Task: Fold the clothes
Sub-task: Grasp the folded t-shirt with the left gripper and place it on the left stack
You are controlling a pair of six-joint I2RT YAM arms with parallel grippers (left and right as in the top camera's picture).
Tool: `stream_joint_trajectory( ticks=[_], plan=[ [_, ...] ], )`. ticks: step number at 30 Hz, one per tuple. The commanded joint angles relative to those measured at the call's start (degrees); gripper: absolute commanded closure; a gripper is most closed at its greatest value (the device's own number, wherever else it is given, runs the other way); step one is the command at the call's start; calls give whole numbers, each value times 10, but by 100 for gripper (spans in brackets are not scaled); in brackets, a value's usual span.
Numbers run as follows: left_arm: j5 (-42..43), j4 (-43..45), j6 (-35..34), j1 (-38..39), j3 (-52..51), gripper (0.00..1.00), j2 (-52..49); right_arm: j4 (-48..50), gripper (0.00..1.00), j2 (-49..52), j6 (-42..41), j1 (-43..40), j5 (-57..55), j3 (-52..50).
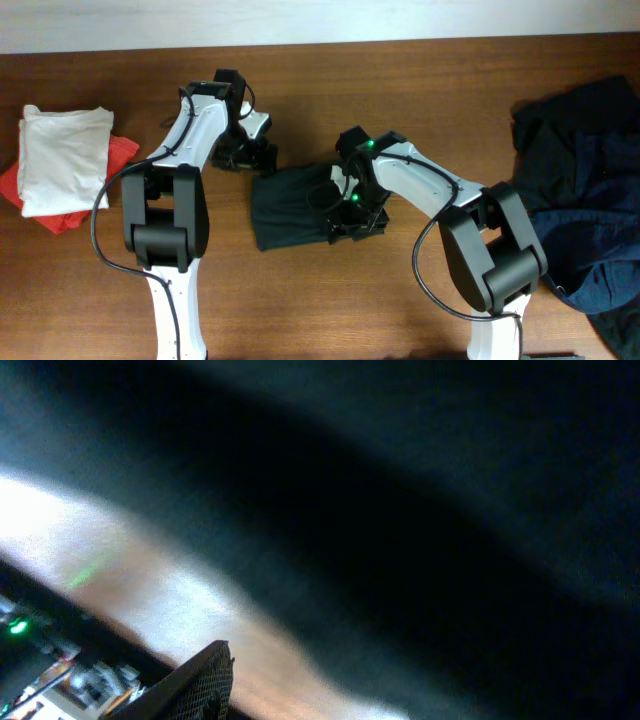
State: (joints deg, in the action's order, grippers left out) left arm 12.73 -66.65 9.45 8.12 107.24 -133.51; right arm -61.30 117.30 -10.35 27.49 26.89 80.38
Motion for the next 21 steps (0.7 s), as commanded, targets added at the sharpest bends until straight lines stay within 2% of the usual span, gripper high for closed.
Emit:
stream_joint_trajectory(
  ticks=[1,5,7,8,9,13,14,15,16,18,21],
  plan=[
    [-5,-70,5,0,-7,13,-26,16,42,6,-22,-22,-125,-12],
    [-4,-168,4,0,-7,13,-26,73,41,6,-19,-90,-233,-12],
    [22,-212,3,0,-7,13,-26,119,42,6,12,-123,-217,-6],
    [41,-221,3,0,-7,18,-25,120,41,6,35,-135,-198,7],
    [52,-214,3,0,-6,21,-21,94,40,6,42,-138,-200,28],
    [66,-129,4,-1,52,22,40,-20,42,-10,54,-144,-231,114],
    [95,-98,13,0,72,17,54,-50,42,-19,50,-150,-231,146],
    [173,-57,53,0,87,4,66,-80,42,-29,50,-156,-230,178],
    [234,-34,81,0,89,1,67,-102,42,-33,50,-160,-231,201],
    [294,-8,104,0,85,1,58,-138,42,-36,50,-166,-231,232],
    [335,9,121,2,82,1,15,-162,42,-36,50,-176,-228,245]
  ],
)
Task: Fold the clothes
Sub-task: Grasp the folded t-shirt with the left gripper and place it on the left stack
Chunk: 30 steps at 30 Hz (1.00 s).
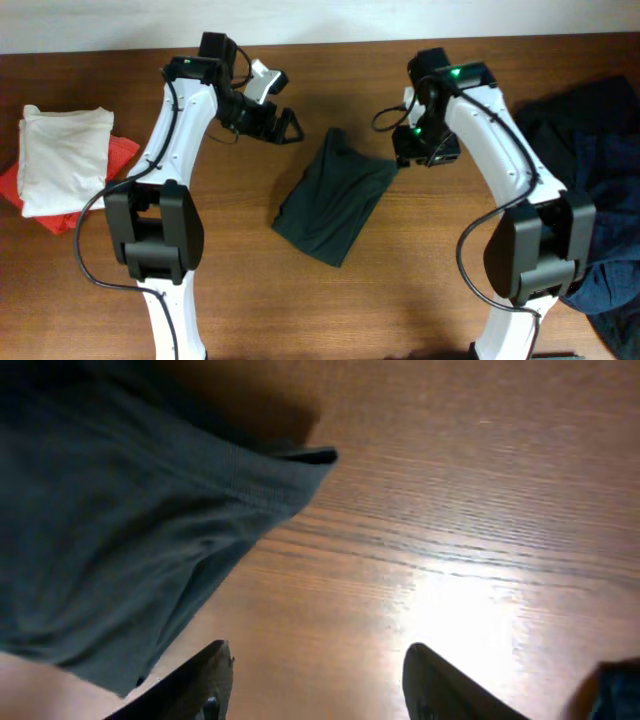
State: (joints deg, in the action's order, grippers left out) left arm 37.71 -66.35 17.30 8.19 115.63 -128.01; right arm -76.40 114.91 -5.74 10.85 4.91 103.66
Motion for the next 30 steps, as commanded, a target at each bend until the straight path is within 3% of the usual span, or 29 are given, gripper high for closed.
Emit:
stream_joint_trajectory(
  ticks=[1,8,10,14,17,21,26,30],
  plan=[
    [98,10,42,3,-2,1,-57,-15,42,-12,4,-13,-7,12],
    [108,68,31,42,-2,1,-153,-41,42,-12,4,-23,0,12],
    [108,63,29,61,-3,8,-169,-40,42,-12,4,-23,0,12],
    [85,61,29,96,-3,64,-172,-42,41,-12,4,-23,0,12],
    [84,61,29,100,-3,97,-172,-42,41,-12,9,-23,-1,12],
    [76,44,29,74,32,100,-167,-42,41,-12,8,-24,-23,12],
    [-145,-55,11,-24,180,99,-120,-42,41,-12,9,-53,-24,12],
    [-175,-115,7,-127,273,100,-78,-42,41,-12,9,-73,-24,12]
  ],
)
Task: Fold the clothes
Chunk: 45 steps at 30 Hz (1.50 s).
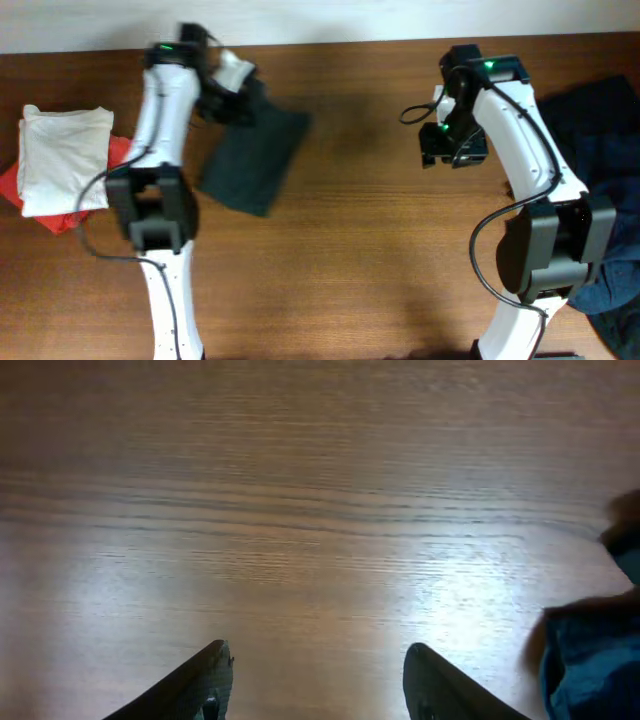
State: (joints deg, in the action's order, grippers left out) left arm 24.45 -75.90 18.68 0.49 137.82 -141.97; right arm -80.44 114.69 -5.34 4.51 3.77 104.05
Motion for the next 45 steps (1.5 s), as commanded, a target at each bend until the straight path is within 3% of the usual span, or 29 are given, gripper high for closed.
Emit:
stream_joint_trajectory(
  ticks=[1,11,20,22,29,30,32,33,34,37,40,45],
  plan=[
    [-44,-24,-7,-75,60,100,72,-2,41,-10,5,-13,-13,8],
    [-123,-25,-6,-245,61,99,112,-2,41,-10,5,-17,-13,8],
    [-123,23,-6,-320,58,99,111,-2,41,-10,5,-17,-12,8],
    [-123,32,-6,-325,58,90,110,-2,41,-10,5,-17,-13,8],
    [-123,69,-6,-349,57,83,101,-2,41,-10,5,-17,-12,8],
    [-123,74,-6,-356,57,80,97,-2,41,-10,5,-16,-12,8],
    [-123,80,-6,-369,57,43,89,-4,41,-10,5,-16,-12,8],
    [-123,81,-6,-376,57,17,84,-5,41,-10,5,-16,-12,8],
    [-123,81,-7,-381,57,3,83,-8,41,-10,5,-16,-12,8],
    [-112,93,-46,-389,57,1,83,-12,41,-10,5,-16,-12,7],
    [-30,90,-45,-370,57,1,83,-12,34,-10,5,-16,-10,7],
    [-28,70,-45,-252,57,1,82,2,6,-10,7,-16,62,7]
  ],
)
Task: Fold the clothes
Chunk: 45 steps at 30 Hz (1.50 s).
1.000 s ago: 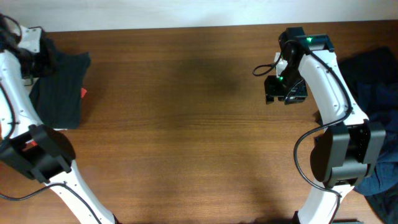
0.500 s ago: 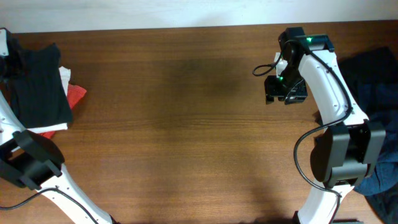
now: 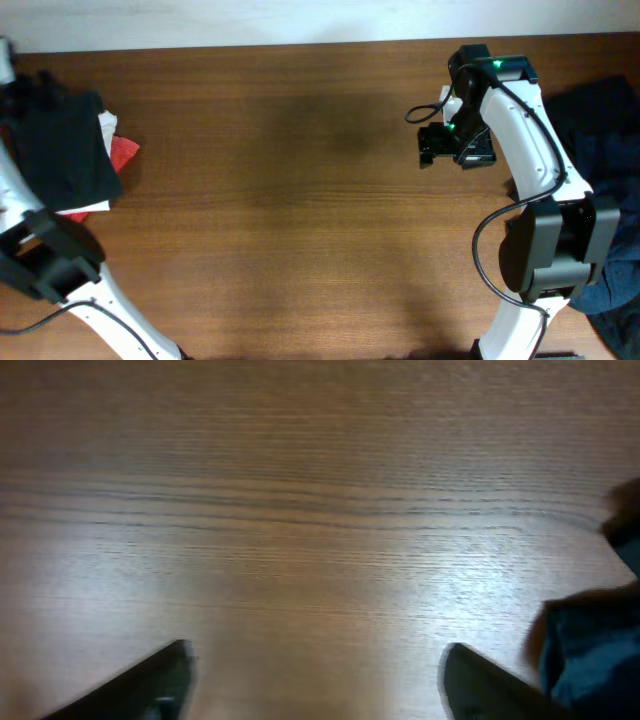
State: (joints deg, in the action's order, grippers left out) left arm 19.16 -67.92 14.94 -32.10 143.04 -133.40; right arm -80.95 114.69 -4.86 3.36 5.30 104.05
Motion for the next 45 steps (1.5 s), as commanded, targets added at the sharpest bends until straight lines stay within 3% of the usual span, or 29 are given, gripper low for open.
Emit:
stream_joint_trajectory(
  ticks=[1,6,9,11,15,22,28,36,40,45],
  plan=[
    [23,-14,-8,102,5,1,-4,13,1,-10,2,-4,66,7],
    [-22,-90,-29,252,5,1,-9,17,1,-10,2,-4,127,7],
    [-97,-224,-66,336,5,1,-9,-36,1,-10,8,-5,120,7],
    [-101,-286,-66,365,5,1,-9,-76,1,-10,17,-5,121,7],
    [-88,-288,-113,380,-16,1,-5,-163,1,-10,53,-5,120,7],
    [-133,-287,-116,379,-290,1,148,-134,1,-120,37,-5,89,-69],
    [-148,-143,-117,379,-502,1,403,-23,1,-329,-1,-5,60,-170],
    [-147,132,-117,379,-819,1,887,184,1,-646,-1,-5,25,-423],
    [-147,147,-117,380,-870,1,1009,163,2,-733,-1,-5,-12,-462],
    [-147,132,-117,380,-870,1,1035,162,1,-735,-1,-5,-13,-462]
  ],
)
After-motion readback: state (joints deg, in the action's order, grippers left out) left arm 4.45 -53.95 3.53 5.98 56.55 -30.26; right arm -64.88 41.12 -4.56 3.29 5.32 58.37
